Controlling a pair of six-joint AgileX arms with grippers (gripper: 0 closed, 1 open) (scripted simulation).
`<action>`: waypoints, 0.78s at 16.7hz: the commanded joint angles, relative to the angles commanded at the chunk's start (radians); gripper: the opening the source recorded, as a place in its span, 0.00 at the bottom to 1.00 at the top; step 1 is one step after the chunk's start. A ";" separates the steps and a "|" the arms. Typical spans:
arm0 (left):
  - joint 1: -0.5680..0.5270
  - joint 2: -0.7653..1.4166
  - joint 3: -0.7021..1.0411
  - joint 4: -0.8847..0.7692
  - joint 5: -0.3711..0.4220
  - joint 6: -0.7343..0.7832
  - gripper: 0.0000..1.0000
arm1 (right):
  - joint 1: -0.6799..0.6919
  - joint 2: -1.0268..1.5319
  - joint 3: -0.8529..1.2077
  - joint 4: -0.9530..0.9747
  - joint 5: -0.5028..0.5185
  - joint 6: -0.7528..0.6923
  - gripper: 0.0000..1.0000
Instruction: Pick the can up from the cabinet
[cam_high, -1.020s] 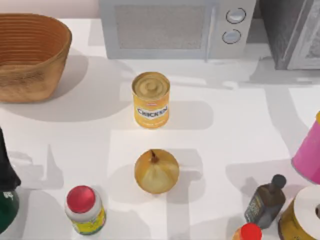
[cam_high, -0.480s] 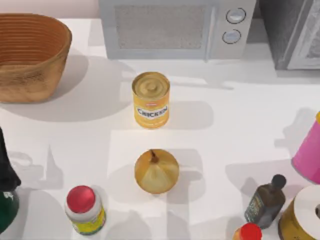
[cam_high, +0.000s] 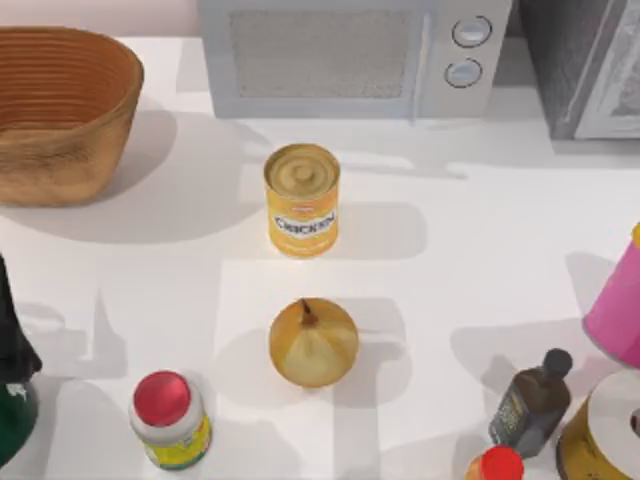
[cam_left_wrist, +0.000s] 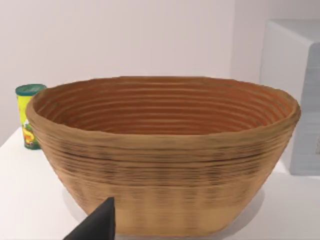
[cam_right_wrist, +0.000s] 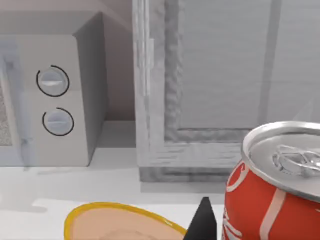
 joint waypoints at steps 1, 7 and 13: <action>0.000 0.000 0.000 0.000 0.000 0.000 1.00 | -0.010 -0.025 -0.027 0.011 -0.010 0.000 0.00; 0.000 0.000 0.000 0.000 0.000 0.000 1.00 | -0.015 -0.040 -0.050 0.019 -0.018 0.001 0.00; 0.000 0.000 0.000 0.000 0.000 0.000 1.00 | -0.094 0.114 0.017 0.145 -0.159 -0.001 0.00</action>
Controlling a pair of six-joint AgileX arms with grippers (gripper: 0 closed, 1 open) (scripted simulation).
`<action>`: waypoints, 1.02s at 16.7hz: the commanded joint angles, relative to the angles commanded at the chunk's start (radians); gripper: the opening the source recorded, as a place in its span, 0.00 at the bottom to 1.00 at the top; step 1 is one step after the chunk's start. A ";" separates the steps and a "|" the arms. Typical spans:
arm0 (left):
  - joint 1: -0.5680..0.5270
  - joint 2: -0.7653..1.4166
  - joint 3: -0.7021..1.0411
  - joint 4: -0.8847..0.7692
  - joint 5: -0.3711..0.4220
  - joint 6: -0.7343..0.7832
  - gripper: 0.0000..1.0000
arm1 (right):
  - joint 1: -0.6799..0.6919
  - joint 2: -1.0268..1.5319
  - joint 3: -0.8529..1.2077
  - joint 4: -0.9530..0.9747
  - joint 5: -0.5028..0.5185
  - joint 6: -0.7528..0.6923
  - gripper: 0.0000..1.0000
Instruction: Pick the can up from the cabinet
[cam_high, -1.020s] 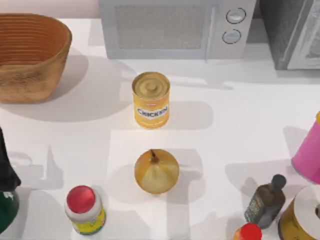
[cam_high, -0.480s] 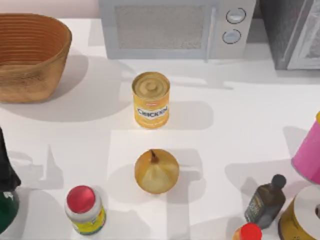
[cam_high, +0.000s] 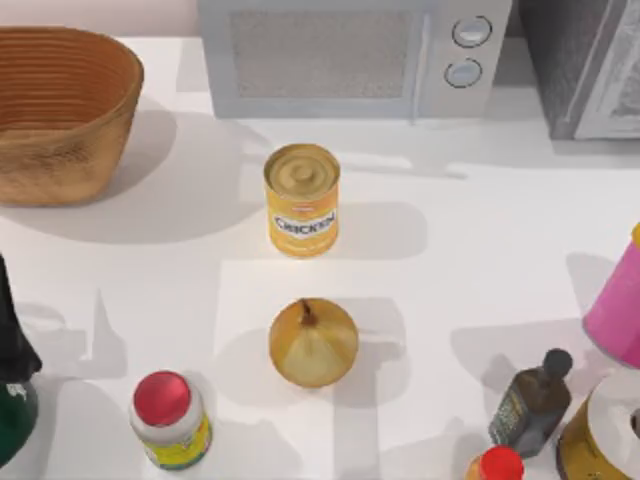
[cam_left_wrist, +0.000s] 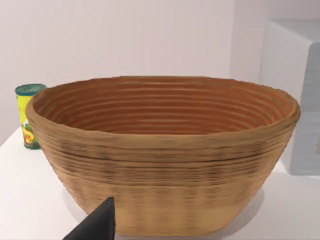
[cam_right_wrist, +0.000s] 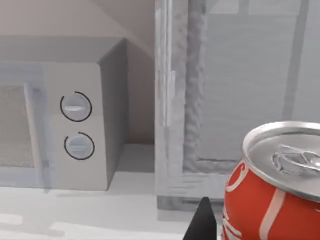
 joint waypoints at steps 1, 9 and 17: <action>0.000 0.000 0.000 0.000 0.000 0.000 1.00 | -0.030 0.062 0.023 0.045 -0.052 -0.001 0.00; 0.000 0.000 0.000 0.000 0.000 0.000 1.00 | -0.380 0.812 0.277 0.542 -0.629 -0.011 0.00; 0.000 0.000 0.000 0.000 0.000 0.000 1.00 | -0.725 1.658 0.542 1.069 -1.230 -0.030 0.00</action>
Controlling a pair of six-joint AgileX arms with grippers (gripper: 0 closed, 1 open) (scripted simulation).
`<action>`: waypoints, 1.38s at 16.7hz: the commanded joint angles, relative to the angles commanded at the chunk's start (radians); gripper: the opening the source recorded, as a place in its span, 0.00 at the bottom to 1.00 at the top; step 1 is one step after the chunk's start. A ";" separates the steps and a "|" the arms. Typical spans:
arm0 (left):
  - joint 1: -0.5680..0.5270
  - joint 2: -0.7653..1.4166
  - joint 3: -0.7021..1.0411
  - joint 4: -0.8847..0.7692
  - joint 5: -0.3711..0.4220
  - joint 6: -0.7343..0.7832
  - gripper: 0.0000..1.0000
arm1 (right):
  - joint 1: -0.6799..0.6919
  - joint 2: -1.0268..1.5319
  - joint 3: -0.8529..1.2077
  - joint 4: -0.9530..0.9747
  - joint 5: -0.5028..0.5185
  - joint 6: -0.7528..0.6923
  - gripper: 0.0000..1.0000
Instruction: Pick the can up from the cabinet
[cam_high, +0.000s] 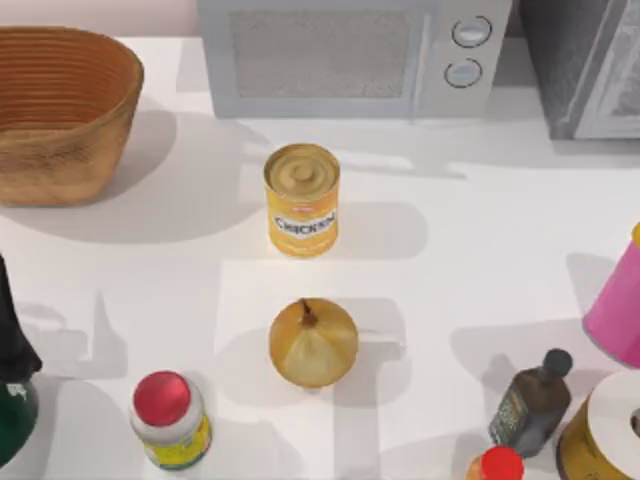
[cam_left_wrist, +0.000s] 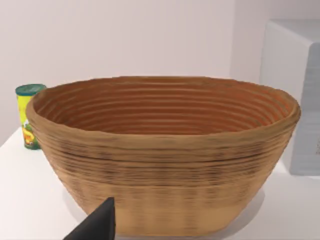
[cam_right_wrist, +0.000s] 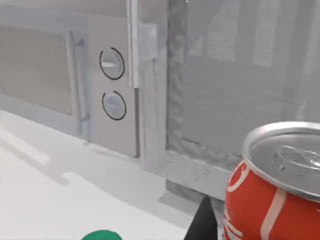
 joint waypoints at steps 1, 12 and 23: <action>0.000 0.000 0.000 0.000 0.000 0.000 1.00 | -0.031 0.088 0.026 0.054 -0.060 -0.003 0.00; 0.000 0.000 0.000 0.000 0.000 0.000 1.00 | -0.159 0.472 0.142 0.297 -0.330 -0.022 0.00; 0.000 0.000 0.000 0.000 0.000 0.000 1.00 | -0.086 0.481 0.133 0.264 -0.258 -0.073 0.00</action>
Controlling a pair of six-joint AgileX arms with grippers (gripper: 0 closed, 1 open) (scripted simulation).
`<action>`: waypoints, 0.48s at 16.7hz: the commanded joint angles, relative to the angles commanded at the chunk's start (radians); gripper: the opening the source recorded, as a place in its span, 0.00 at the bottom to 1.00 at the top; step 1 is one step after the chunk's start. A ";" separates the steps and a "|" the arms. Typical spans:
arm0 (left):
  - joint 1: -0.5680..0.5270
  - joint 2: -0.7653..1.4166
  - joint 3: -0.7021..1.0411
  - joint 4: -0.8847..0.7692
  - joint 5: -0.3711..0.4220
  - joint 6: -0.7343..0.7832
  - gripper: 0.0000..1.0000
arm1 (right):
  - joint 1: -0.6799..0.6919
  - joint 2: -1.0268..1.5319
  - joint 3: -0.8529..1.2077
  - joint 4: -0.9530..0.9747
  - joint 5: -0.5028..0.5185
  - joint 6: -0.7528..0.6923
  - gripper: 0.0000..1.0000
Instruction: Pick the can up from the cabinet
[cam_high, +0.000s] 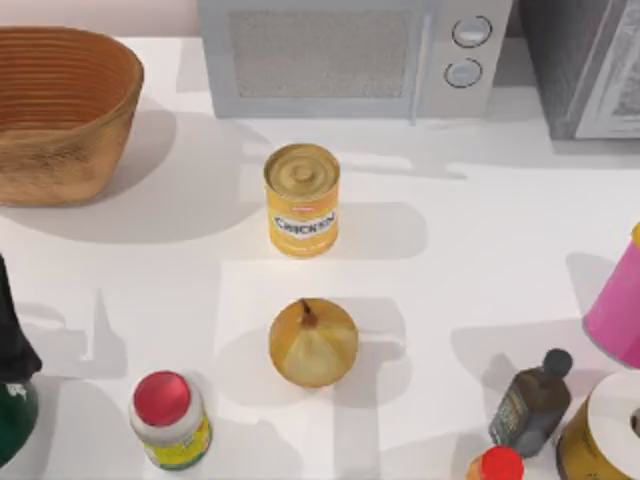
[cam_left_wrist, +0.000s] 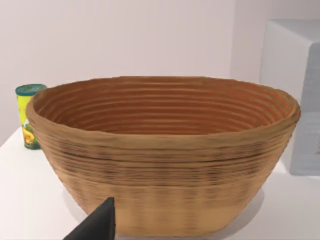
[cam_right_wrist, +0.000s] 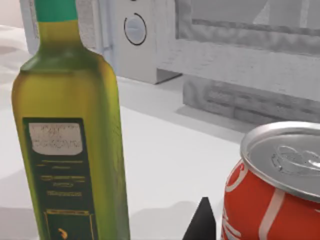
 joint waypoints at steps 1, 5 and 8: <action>0.000 0.000 0.000 0.000 0.000 0.000 1.00 | 0.000 0.000 0.000 0.000 0.000 0.000 0.00; 0.000 0.000 0.000 0.000 0.000 0.000 1.00 | 0.000 0.000 0.000 0.000 0.000 0.000 0.30; 0.000 0.000 0.000 0.000 0.000 0.000 1.00 | 0.000 0.000 0.000 0.000 0.000 0.000 0.53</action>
